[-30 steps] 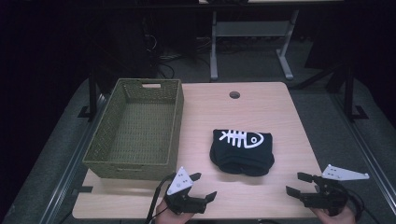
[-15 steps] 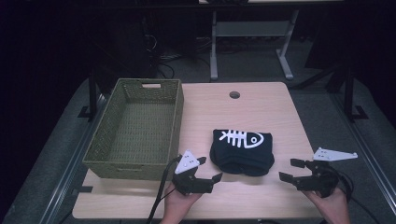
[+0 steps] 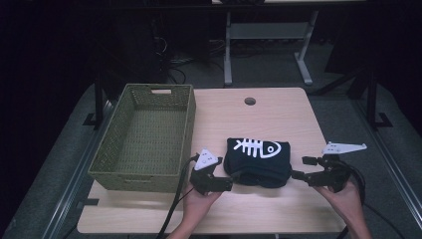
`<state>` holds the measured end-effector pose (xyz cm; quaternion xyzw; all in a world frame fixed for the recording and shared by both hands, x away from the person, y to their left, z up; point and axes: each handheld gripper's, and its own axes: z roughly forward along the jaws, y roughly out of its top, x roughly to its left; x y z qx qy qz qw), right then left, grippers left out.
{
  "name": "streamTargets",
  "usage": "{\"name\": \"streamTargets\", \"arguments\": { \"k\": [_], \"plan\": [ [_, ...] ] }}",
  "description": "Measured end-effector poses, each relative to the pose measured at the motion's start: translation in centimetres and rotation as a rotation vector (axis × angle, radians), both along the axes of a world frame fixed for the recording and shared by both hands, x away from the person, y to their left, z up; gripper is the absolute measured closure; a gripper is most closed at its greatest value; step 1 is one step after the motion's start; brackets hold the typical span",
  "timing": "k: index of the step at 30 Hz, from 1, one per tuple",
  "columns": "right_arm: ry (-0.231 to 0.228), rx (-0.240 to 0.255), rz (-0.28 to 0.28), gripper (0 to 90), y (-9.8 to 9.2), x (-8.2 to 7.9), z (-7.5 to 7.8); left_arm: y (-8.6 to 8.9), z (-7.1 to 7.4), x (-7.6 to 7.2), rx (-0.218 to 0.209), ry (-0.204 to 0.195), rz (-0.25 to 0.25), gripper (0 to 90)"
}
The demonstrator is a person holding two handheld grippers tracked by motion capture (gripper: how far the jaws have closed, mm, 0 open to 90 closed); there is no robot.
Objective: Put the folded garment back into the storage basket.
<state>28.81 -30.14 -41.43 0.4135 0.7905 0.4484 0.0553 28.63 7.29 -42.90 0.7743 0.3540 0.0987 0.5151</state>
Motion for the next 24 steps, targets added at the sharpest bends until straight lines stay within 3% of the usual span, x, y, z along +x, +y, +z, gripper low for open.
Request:
{"name": "streamTargets", "arguments": {
  "k": [11,16,19,20,24],
  "plan": [
    [0.036,-0.021,-0.027,17.4,-0.1,2.4,-0.3,-1.3,-0.6,3.0,0.039,0.039,0.059,19.6],
    [0.064,-0.026,-0.053,18.9,-0.1,3.7,-1.1,-1.2,-1.7,5.0,0.016,0.102,0.118,20.1],
    [0.081,-0.023,-0.061,19.4,0.0,4.2,-1.4,-1.2,-2.0,5.5,0.025,0.12,0.128,20.3],
    [0.099,-0.019,-0.068,19.7,0.1,4.7,-1.8,-1.4,-2.6,5.9,0.027,0.147,0.135,20.7],
    [0.133,-0.012,-0.081,21.1,0.5,5.7,-2.7,-1.4,-3.3,6.5,0.013,0.191,0.143,21.1]
  ]
}}
